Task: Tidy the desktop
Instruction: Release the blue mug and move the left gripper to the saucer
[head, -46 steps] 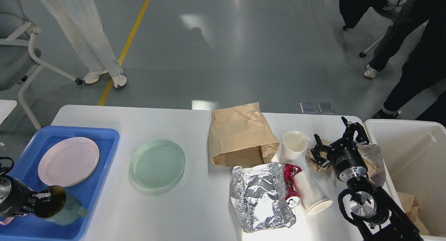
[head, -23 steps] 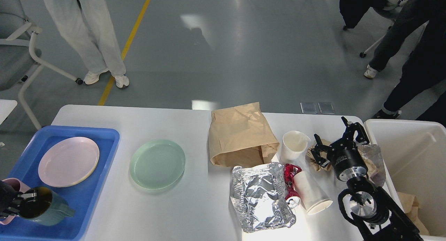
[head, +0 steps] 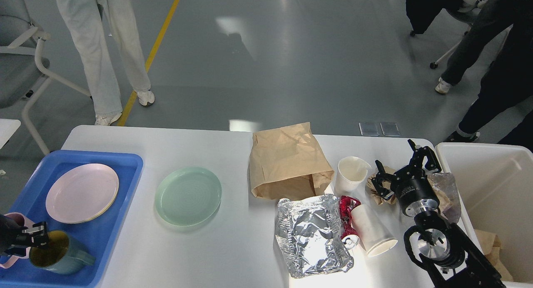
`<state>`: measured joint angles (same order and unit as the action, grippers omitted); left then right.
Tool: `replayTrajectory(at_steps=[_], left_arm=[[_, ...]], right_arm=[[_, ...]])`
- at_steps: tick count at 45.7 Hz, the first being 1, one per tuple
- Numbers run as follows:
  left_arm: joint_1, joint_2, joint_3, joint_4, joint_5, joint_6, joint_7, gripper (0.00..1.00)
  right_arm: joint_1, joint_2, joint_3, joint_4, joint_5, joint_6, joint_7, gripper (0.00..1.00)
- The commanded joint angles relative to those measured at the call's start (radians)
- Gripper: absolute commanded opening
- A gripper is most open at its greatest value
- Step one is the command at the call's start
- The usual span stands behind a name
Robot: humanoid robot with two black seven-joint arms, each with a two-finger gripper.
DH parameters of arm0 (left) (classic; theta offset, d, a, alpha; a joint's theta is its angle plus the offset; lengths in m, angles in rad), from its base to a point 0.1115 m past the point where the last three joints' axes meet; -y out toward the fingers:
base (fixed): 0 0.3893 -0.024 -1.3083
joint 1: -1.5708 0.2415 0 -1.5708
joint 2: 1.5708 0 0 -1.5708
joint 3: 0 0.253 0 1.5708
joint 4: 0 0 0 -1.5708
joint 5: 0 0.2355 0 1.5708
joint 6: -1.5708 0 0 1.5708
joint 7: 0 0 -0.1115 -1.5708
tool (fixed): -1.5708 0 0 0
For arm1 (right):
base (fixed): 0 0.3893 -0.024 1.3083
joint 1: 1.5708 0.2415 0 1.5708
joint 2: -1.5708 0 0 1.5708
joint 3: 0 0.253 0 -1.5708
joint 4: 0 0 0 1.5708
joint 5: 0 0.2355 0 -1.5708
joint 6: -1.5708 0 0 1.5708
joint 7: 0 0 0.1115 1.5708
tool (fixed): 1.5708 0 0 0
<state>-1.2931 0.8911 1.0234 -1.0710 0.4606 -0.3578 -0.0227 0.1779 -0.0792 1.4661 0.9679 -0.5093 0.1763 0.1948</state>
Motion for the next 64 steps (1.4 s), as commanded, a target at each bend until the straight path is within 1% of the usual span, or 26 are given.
replayTrajectory(at_steps=[1,20,23,25,27,30,32,35,39,42,47,50,51,56,64], left_arm=[[0.003,-0.001,0.004,0.002,-0.008,0.005,0.001,0.91],[-0.012,0.012,0.018,-0.01,-0.008,-0.013,-0.002,0.92],[-0.043,0.015,0.027,-0.017,-0.008,-0.052,0.0,0.92],[-0.081,0.017,0.056,-0.024,-0.008,-0.091,-0.002,0.92],[-0.138,0.017,0.102,-0.035,-0.008,-0.136,-0.009,0.92],[-0.265,0.016,0.193,-0.069,-0.01,-0.2,-0.011,0.92],[-0.372,0.011,0.274,-0.102,-0.017,-0.237,-0.011,0.92],[-0.559,-0.009,0.415,-0.167,-0.049,-0.27,-0.011,0.92],[-0.816,-0.101,0.582,-0.25,-0.112,-0.279,-0.013,0.92],[-0.946,-0.207,0.661,-0.294,-0.166,-0.282,-0.014,0.92],[-1.067,-0.423,0.67,-0.38,-0.293,-0.288,-0.029,0.92],[-1.167,-0.526,0.667,-0.44,-0.361,-0.297,-0.032,0.92],[-1.23,-0.57,0.649,-0.481,-0.406,-0.302,-0.029,0.92],[-1.342,-0.647,0.561,-0.563,-0.502,-0.313,-0.025,0.92],[-1.431,-0.719,0.503,-0.665,-0.638,-0.314,-0.026,0.92]], right_arm=[[0.0,0.001,0.0,0.0,0.0,0.0,0.0,1.0],[0.0,-0.001,0.0,0.0,0.0,0.0,0.0,1.0],[0.0,0.001,0.0,0.0,0.0,0.0,0.0,1.0],[0.0,0.001,0.0,0.0,0.0,0.0,0.0,1.0],[0.0,-0.001,0.0,0.0,0.0,0.0,0.0,1.0],[0.0,-0.001,0.0,0.0,0.0,0.0,0.0,1.0],[-0.001,0.001,-0.001,0.0,0.0,0.0,0.0,1.0],[0.0,0.001,0.0,0.0,0.0,0.0,0.0,1.0],[0.0,-0.001,0.0,0.0,0.0,0.0,0.0,1.0],[0.0,-0.001,0.0,0.0,0.0,0.0,0.0,1.0],[0.0,-0.001,0.0,0.0,0.0,0.0,0.0,1.0],[0.0,0.001,0.0,0.0,0.0,0.0,0.0,1.0],[0.0,0.001,-0.001,0.0,0.0,0.0,0.0,1.0],[0.0,-0.001,0.0,0.0,0.0,0.0,0.0,1.0],[0.0,-0.001,0.0,0.0,0.0,0.0,0.0,1.0]])
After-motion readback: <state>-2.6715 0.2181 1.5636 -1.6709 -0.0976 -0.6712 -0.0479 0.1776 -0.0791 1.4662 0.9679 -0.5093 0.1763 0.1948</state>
